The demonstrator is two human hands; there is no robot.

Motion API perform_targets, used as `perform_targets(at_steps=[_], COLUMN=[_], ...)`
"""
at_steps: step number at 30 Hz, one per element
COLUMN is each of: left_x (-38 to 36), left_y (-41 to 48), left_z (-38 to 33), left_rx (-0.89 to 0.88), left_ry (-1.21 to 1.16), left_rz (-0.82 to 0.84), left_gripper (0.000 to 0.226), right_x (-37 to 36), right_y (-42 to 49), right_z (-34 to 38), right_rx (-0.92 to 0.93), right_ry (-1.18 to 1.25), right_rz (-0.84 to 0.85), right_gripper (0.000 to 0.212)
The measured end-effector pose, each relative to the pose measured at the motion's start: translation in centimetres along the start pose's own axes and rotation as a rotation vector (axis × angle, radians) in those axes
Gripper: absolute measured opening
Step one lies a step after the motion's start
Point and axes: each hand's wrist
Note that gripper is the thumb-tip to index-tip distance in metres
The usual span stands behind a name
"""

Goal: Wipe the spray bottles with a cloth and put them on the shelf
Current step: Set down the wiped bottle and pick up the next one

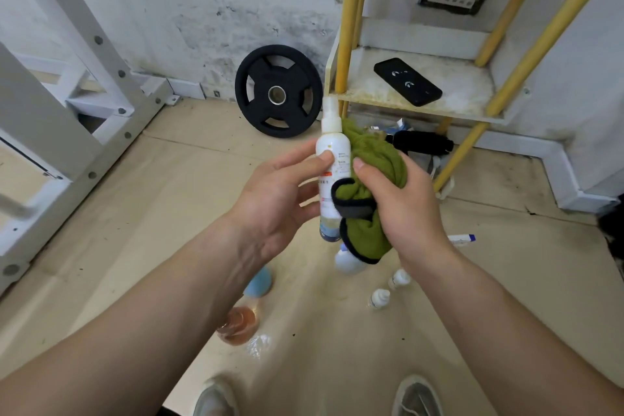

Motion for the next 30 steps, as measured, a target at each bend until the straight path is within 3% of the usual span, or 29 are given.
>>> perform_targets(at_steps=[4, 9, 19, 26, 30], left_x=[0.7, -0.4, -1.3, 0.1, 0.9], left_y=[0.0, -0.5, -0.6, 0.5, 0.6], left_z=[-0.5, 0.7, 1.3, -0.1, -0.3], left_rx=[-0.020, 0.005, 0.037, 0.017, -0.004], left_ry=[-0.010, -0.003, 0.051, -0.006, -0.022], left_rz=[-0.047, -0.012, 0.078, -0.054, -0.054], left_gripper=[0.028, 0.028, 0.026, 0.025, 0.026], right_x=[-1.4, -1.2, 0.0, -0.7, -0.8], right_y=[-2.1, -1.8, 0.8, -1.1, -1.9], right_z=[-0.6, -0.2, 1.1, -0.8, -1.6], right_rx=[0.220, 0.448, 0.126, 0.373, 0.412], right_ry=[-0.241, -0.358, 0.022, -0.436, -0.532], right_rz=[0.015, -0.092, -0.181, 0.029, 0.107], right_gripper=[0.055, 0.054, 0.028, 0.051, 0.055])
Point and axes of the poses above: each hand's wrist, its own y-axis towards the middle knuckle, its own x-axis out of the back of the hand, z = x × y, and after that the axes turned 6 degrees about y, right-handed
